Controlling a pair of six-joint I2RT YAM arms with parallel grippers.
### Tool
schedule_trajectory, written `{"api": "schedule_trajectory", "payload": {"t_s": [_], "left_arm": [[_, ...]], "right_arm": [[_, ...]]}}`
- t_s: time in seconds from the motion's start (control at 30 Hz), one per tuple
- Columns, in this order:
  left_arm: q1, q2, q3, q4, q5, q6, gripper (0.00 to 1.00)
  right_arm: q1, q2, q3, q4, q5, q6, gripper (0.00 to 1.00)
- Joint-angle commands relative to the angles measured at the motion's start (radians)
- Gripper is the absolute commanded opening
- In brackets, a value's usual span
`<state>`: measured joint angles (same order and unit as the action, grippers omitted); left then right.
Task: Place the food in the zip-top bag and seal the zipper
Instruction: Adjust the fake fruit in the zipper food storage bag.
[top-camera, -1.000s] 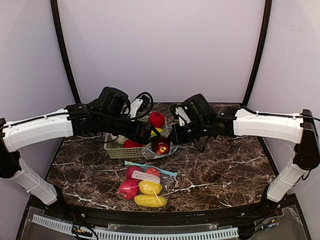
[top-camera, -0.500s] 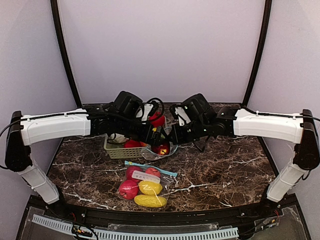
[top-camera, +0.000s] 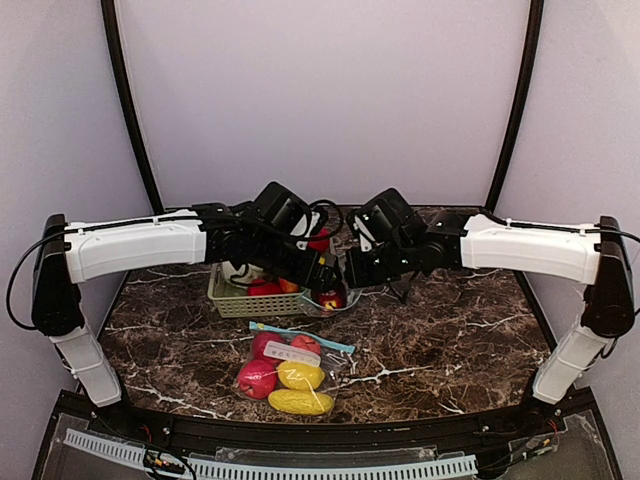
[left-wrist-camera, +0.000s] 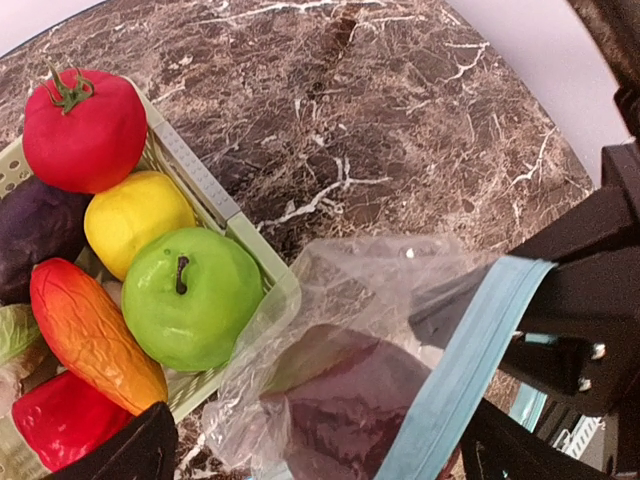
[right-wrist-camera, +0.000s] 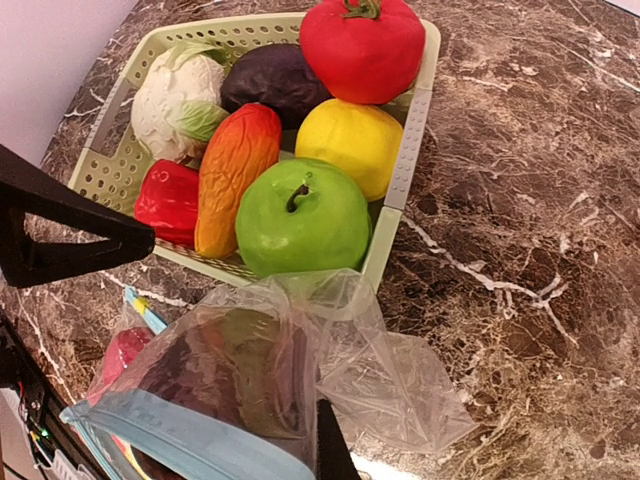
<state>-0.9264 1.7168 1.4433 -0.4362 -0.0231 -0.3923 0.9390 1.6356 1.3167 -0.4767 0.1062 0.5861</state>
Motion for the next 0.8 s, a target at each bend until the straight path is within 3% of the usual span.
{"api": "schedule_trajectory", "payload": {"t_s": [0.0,0.77], "left_arm": [[-0.009,0.018,0.027,-0.091,-0.011,0.014,0.99],[-0.011,0.043,0.006,-0.193,-0.129,0.008,0.99]], "right_arm": [[-0.003,0.021,0.047,-0.042,0.081,0.015,0.0],[-0.004,0.029,0.062,-0.06,0.105,0.027,0.0]]}}
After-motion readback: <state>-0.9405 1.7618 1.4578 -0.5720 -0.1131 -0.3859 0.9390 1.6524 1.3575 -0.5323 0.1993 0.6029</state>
